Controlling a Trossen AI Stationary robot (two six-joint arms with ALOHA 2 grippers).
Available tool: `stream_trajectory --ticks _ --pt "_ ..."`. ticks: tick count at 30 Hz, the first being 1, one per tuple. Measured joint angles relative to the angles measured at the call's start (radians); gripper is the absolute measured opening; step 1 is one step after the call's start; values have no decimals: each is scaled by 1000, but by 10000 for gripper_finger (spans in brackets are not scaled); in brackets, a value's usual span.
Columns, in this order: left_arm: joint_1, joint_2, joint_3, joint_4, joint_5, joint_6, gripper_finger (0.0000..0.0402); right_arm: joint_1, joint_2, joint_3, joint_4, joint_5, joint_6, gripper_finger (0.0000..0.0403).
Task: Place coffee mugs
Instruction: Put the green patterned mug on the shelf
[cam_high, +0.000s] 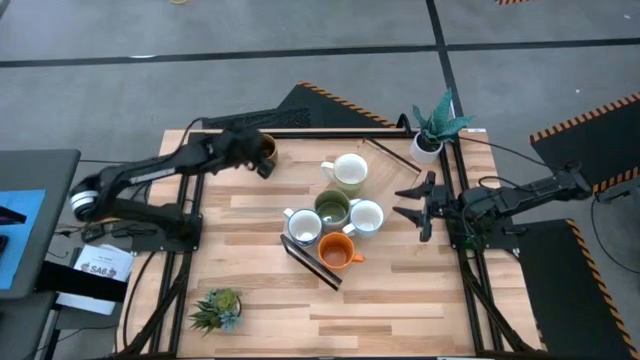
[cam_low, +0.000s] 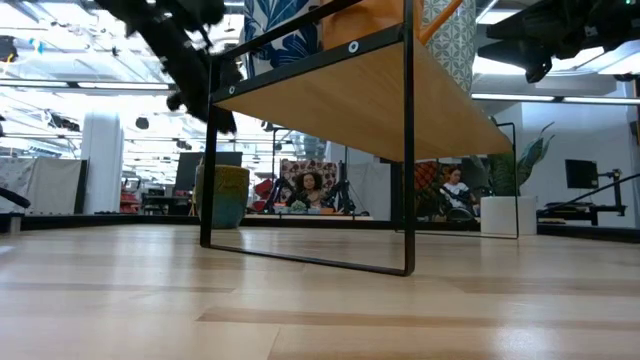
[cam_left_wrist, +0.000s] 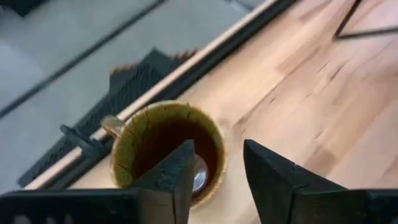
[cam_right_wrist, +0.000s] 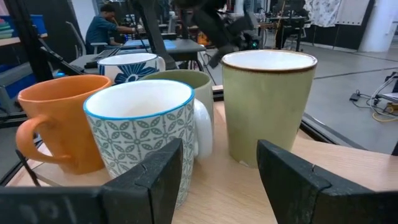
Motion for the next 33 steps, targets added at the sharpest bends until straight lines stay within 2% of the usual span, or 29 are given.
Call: stream_trajectory --ticks 7,10,13,25,33 --pt "59 190 44 2 25 24 159 -31 0 0 -2 0 2 230" --pt "64 233 57 12 46 24 168 -40 0 0 -2 0 2 230" --pt "63 263 60 13 25 29 170 -44 0 0 -2 0 2 230" --pt "67 254 63 3 25 34 171 -44 0 0 -2 0 2 230" --pt "52 254 157 -80 91 26 171 -44 0 0 -2 0 2 230"
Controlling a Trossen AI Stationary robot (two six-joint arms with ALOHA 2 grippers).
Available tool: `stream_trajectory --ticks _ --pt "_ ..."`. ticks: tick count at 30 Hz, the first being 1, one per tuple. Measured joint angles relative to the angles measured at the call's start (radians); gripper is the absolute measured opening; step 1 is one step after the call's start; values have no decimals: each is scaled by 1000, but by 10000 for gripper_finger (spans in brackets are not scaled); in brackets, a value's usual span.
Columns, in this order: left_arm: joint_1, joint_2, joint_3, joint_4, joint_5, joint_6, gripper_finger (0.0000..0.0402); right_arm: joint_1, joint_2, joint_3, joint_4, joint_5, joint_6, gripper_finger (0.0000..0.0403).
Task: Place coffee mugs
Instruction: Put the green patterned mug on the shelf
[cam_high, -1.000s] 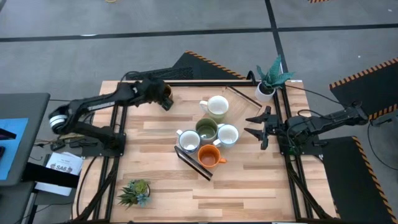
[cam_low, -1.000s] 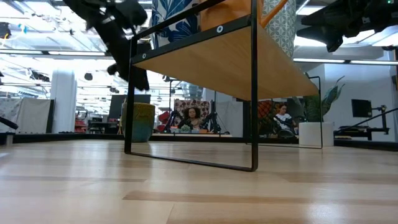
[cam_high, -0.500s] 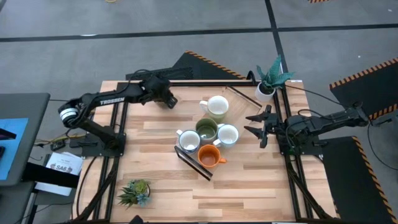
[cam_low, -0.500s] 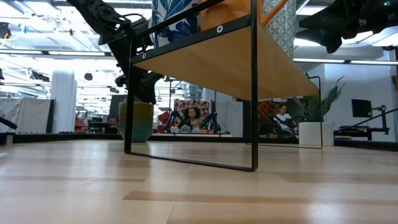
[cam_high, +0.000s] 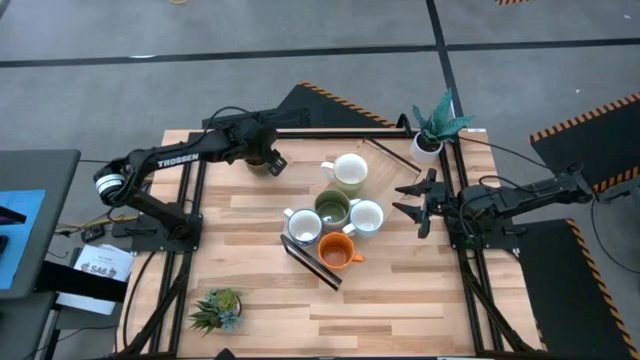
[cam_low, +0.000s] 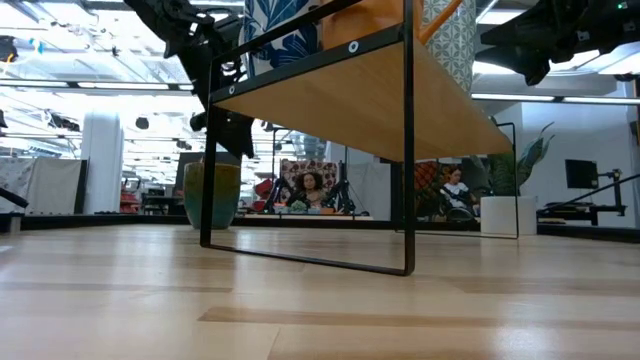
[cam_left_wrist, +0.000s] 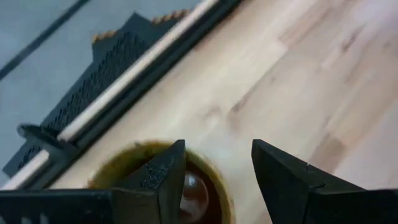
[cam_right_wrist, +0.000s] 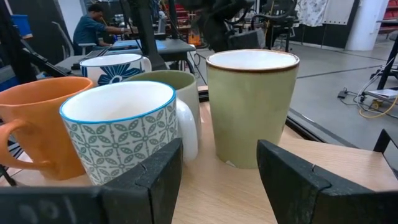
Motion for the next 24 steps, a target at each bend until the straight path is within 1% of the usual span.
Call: stream_trajectory --ticks 4,9,24 --pt "-16 1 35 -98 3 -24 171 0 0 0 0 0 0 230" --pt "-21 13 32 -216 8 -70 171 0 0 0 0 0 1 230" --pt "-21 10 -76 -196 11 -122 171 0 40 0 23 0 7 230"
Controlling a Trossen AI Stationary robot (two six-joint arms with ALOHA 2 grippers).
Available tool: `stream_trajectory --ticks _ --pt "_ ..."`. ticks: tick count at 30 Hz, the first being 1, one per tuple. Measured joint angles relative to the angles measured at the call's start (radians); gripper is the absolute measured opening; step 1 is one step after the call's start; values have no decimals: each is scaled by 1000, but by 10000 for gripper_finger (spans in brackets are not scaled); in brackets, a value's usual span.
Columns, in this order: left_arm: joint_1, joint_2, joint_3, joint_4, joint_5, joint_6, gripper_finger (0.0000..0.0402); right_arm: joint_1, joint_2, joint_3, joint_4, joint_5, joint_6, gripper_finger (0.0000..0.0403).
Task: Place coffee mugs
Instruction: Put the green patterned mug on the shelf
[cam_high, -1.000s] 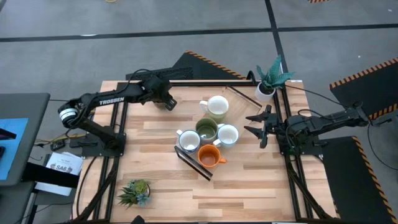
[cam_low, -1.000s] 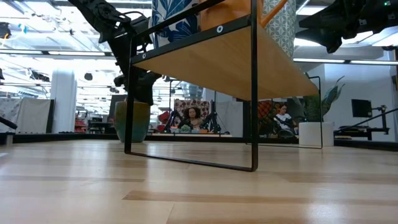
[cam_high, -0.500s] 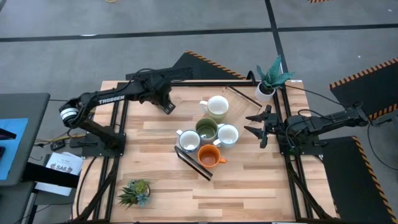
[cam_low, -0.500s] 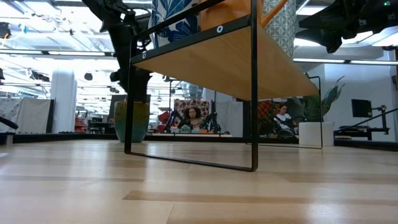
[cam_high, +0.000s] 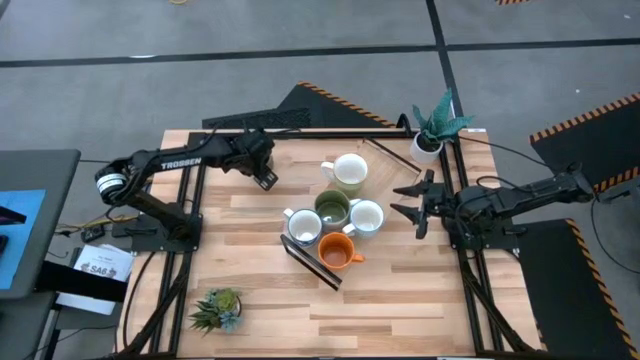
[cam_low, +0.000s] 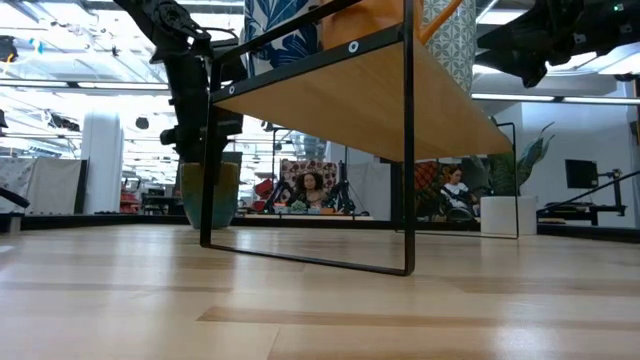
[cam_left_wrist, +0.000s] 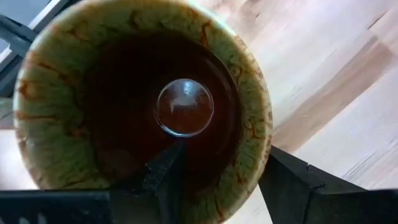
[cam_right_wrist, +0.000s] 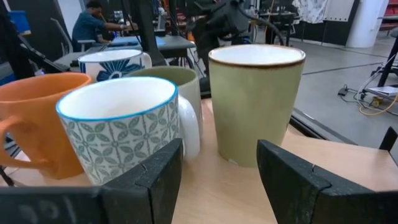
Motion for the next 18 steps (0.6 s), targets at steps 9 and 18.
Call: stream_trajectory --ticks 9,18 --pt "0 0 -5 33 -15 -9 148 0 -1 0 23 0 -5 230" --pt "0 1 6 36 -30 99 18 0 -1 0 34 0 -7 230"
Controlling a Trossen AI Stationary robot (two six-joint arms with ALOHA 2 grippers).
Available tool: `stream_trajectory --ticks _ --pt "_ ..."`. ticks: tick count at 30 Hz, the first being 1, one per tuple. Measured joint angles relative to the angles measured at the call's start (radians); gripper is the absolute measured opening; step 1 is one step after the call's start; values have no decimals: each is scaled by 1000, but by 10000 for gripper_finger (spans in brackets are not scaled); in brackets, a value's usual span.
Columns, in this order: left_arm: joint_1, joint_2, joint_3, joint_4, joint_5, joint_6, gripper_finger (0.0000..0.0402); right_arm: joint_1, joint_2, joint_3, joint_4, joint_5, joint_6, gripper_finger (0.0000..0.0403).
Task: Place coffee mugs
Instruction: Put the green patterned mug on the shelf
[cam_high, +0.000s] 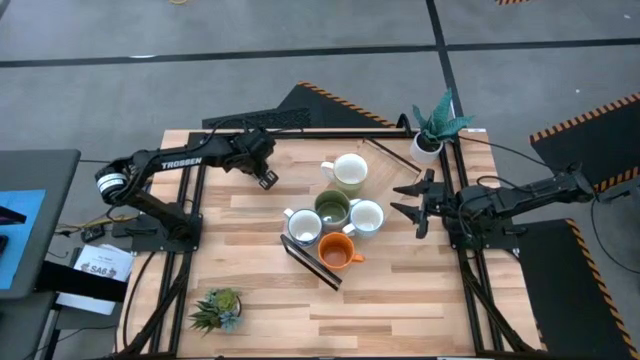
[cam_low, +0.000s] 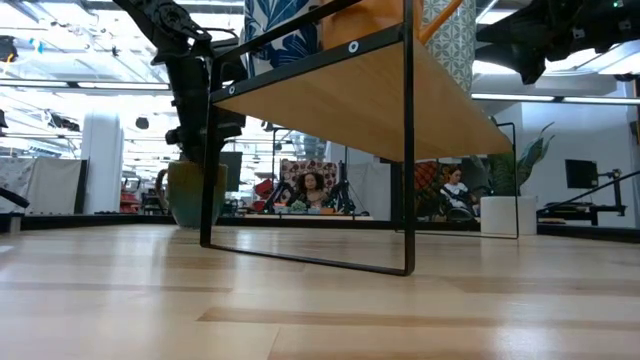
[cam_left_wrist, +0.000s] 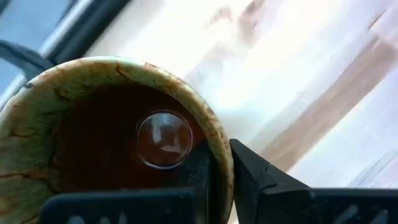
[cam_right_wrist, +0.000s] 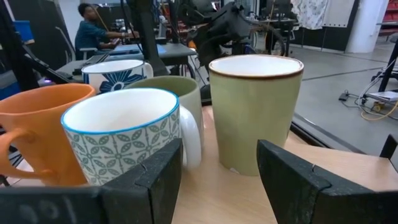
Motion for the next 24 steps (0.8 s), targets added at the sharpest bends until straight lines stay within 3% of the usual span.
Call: stream_trajectory --ticks 6,15,19,24 --pt "-23 -1 138 -34 -49 59 18 0 0 0 38 0 0 230" --pt "-78 14 567 -123 -72 111 18 0 0 0 54 0 0 230" --pt "-134 110 792 -242 -94 105 18 0 0 0 67 0 0 230" --pt "-231 321 1074 -354 -97 140 18 0 0 0 75 0 0 230"
